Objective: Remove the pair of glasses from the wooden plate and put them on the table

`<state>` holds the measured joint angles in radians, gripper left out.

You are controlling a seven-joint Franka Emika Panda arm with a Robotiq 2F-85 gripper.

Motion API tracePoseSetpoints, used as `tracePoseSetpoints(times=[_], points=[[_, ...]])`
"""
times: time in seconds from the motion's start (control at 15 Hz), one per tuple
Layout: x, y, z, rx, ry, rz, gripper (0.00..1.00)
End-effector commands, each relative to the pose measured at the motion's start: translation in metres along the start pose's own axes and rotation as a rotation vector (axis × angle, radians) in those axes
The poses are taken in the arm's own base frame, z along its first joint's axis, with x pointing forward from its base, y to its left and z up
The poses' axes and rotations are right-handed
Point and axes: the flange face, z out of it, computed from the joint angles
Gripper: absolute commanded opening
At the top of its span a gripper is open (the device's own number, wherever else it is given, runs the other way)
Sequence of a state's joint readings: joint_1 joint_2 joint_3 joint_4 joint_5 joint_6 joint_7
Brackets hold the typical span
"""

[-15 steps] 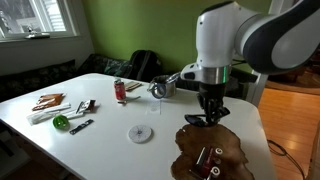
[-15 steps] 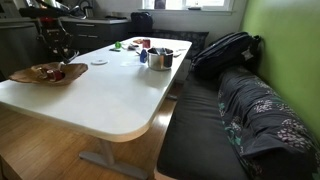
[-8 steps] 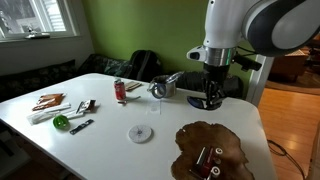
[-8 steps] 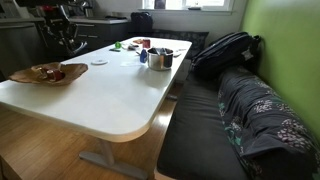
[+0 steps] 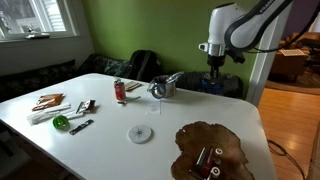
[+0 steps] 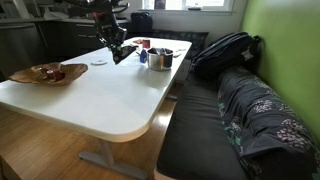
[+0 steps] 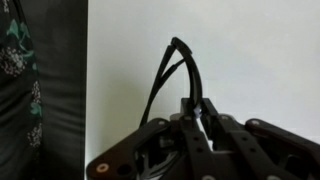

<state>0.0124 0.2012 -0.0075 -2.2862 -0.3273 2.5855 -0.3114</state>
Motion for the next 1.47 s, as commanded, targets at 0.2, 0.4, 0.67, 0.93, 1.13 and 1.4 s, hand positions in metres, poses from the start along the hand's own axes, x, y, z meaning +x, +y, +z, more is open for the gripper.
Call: tracePoseSetpoints(times=[0.2,0.4,0.67,0.93,1.13,1.4], points=[[-0.059,0.021,0.095,0.107,-0.198,0.279,0.04],[-0.079,0.031,0.115,0.127,-0.262,0.426,0.04],[-0.096,0.044,0.124,0.126,-0.259,0.59,0.04],[-0.108,0.056,0.129,0.089,-0.192,0.767,0.04],[-0.113,0.062,0.132,0.098,-0.108,0.897,0.04],[-0.136,0.064,0.134,0.129,-0.071,1.035,0.04]])
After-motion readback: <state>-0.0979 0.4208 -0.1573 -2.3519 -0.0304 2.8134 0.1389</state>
